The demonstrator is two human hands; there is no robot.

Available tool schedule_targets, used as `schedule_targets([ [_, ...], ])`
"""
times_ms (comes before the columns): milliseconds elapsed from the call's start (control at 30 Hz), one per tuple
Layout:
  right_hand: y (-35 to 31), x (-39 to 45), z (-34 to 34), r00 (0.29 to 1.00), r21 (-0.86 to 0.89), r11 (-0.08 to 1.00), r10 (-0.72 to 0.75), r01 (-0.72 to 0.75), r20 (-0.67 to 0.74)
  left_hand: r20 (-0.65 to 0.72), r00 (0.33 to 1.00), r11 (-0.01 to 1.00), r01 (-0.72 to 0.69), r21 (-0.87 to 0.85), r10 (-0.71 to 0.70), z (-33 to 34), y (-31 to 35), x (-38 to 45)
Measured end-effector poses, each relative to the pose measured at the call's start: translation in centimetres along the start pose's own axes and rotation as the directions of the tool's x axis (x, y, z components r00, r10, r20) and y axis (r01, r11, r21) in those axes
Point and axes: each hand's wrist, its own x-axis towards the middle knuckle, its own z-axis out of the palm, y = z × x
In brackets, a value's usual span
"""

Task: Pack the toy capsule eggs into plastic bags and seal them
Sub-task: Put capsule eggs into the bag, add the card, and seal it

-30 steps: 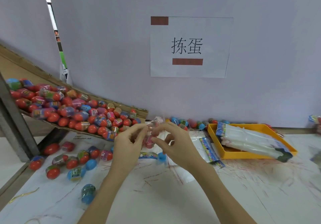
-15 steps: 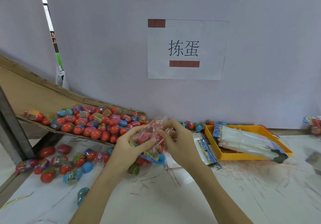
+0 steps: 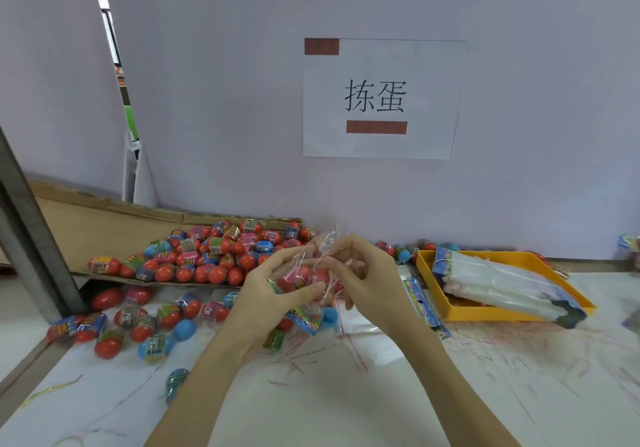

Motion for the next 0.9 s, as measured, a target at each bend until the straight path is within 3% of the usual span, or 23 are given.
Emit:
schedule_targets([
  [100,-0.2,0.0,0.2,0.999,-0.080,0.997,-0.005,0.001,-0.045,-0.054,0.998,0.999,0.023,-0.047,-0.026,-0.1,0.0,0.2],
  [200,-0.2,0.0,0.1,0.998,-0.022,1.000,0.017,-0.018,-0.053,-0.063,0.997,0.998,0.032,-0.059,-0.036,-0.3,-0.2,0.4],
  [367,0.0,-0.1,-0.2,1.000,0.027,1.000,0.007,-0.007,-0.012,0.012,1.000,0.996,-0.001,0.090,0.000,0.1,-0.1,0.0],
  [500,0.0,-0.1,0.1,0.999,0.033,0.999,-0.029,0.028,0.045,0.045,0.997,0.998,0.056,-0.014,-0.056,-0.4,0.4,0.0],
  [567,-0.2,0.1,0.1,0.999,0.112,0.993,-0.027,0.022,0.047,-0.008,0.999,0.999,0.052,0.006,-0.052,-1.0,0.6,0.0],
  [667,0.5,0.5,-0.8,0.997,0.186,0.982,0.027,-0.014,-0.067,-0.195,0.981,0.998,0.019,0.067,-0.005,-1.5,0.3,0.3],
  [733,1.6,0.5,-1.5,0.990,-0.020,0.993,0.115,-0.118,-0.086,-0.285,0.958,0.997,0.005,0.071,0.015,-1.7,0.2,0.4],
  [800,2.8,0.3,-1.7,0.972,-0.339,0.912,0.232,-0.233,-0.043,-0.301,0.953,0.998,-0.012,0.056,0.029,-1.8,0.2,0.4],
  [900,4.0,0.4,-1.9,0.955,-0.439,0.852,0.293,-0.285,-0.050,-0.284,0.958,0.998,-0.006,0.060,0.023,-1.6,0.1,0.4],
])
